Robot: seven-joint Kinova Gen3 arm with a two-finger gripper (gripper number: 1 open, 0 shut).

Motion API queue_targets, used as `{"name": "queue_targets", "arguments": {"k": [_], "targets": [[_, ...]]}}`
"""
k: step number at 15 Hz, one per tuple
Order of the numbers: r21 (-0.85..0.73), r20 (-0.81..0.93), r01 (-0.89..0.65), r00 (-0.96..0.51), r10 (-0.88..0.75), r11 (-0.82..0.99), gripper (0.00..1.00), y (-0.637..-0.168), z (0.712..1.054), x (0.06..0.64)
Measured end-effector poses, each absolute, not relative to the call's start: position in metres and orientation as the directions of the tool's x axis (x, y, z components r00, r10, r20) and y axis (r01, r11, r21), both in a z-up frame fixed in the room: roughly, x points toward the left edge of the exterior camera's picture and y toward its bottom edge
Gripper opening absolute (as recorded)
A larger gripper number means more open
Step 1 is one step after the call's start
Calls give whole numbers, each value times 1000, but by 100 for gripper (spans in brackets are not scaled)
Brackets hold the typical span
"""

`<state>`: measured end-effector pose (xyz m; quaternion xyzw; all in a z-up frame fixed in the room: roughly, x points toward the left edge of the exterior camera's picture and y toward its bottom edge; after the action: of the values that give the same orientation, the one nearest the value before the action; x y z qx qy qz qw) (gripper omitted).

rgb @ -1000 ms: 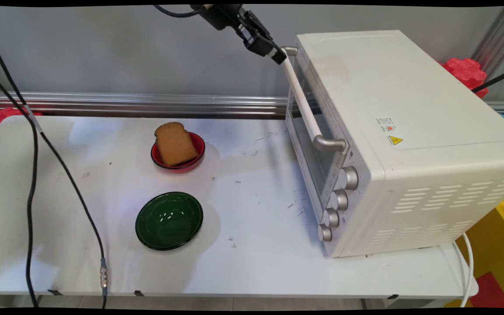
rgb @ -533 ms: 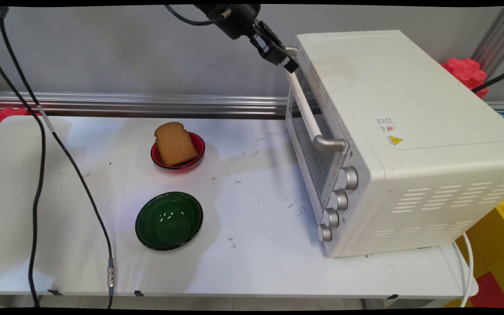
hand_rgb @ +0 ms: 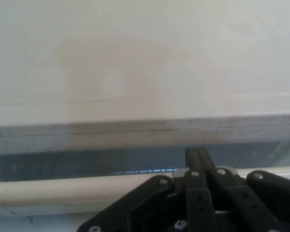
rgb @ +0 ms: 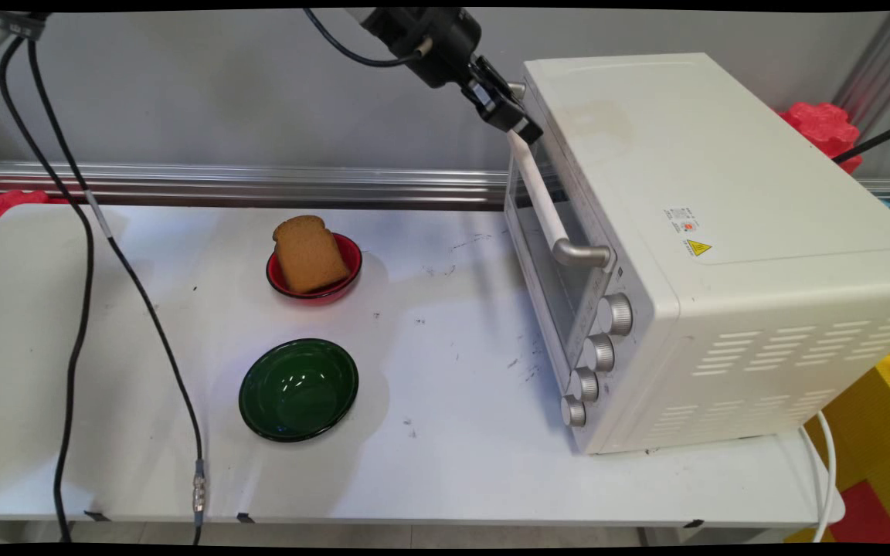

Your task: Open the oven

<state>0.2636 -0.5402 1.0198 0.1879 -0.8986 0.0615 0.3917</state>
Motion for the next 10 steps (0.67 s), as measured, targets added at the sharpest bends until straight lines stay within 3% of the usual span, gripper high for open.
{"name": "queue_targets", "arguments": {"k": [10], "targets": [[19, 728, -375, -630, -270, 927, 0, -550, 1002, 253]]}}
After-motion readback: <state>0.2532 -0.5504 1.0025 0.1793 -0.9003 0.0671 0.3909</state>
